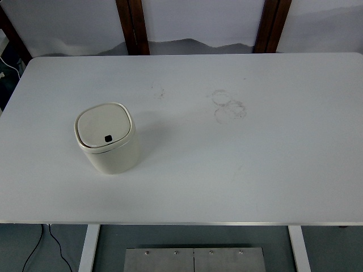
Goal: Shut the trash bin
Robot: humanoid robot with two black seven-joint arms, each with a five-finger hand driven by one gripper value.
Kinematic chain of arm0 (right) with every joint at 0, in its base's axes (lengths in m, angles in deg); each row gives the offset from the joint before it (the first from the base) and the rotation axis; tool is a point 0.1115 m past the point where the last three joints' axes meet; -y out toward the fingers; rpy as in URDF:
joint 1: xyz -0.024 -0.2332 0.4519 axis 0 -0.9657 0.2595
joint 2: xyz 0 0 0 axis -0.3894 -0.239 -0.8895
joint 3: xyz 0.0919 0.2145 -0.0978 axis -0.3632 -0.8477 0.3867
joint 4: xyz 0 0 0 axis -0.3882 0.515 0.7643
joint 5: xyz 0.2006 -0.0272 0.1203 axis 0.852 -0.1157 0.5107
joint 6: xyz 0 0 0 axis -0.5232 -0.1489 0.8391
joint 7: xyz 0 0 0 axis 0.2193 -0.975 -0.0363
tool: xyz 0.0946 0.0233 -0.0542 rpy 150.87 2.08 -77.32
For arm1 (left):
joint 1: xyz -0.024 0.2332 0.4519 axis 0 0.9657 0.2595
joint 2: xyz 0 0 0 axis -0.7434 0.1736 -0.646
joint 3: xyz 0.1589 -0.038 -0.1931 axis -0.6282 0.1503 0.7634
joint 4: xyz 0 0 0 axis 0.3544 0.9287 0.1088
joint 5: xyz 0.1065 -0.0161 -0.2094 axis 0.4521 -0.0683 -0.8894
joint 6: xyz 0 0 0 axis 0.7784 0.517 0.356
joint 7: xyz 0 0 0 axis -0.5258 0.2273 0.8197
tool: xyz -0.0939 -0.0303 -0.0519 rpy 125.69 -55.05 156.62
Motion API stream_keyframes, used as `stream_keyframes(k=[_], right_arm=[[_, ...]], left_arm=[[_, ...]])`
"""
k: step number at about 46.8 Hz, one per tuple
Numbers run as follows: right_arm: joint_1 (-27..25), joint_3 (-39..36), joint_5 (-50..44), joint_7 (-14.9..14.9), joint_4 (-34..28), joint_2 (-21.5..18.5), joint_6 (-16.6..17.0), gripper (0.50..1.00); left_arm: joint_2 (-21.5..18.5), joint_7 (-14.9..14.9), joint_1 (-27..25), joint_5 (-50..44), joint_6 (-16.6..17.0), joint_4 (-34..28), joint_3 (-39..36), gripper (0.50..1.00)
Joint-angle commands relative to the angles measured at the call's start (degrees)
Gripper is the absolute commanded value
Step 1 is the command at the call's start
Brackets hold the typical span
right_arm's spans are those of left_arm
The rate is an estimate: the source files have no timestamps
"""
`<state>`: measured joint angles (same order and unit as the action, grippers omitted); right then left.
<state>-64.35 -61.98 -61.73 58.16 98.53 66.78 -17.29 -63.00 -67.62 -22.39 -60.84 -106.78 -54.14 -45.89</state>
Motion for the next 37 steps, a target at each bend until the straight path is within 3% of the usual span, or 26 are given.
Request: stream_keyframes(k=[1, 16, 37], right_arm=[[-0.01, 0.0, 0.0, 0.0, 0.0, 0.0, -0.01, 0.995], [-0.01, 0.0, 0.0, 0.0, 0.0, 0.0, -0.01, 0.995], [-0.01, 0.0, 0.0, 0.0, 0.0, 0.0, -0.01, 0.995]], left_arm=[[0.21, -0.08, 2.14, -0.52, 0.0, 0.67, 1.16, 1.0], [1.09, -1.66, 11.73, -1.22, -0.17, 1.38, 7.57, 1.0], [2.15, -1.84, 17.7, -2.63, -0.26, 3.84, 9.16, 1.0]])
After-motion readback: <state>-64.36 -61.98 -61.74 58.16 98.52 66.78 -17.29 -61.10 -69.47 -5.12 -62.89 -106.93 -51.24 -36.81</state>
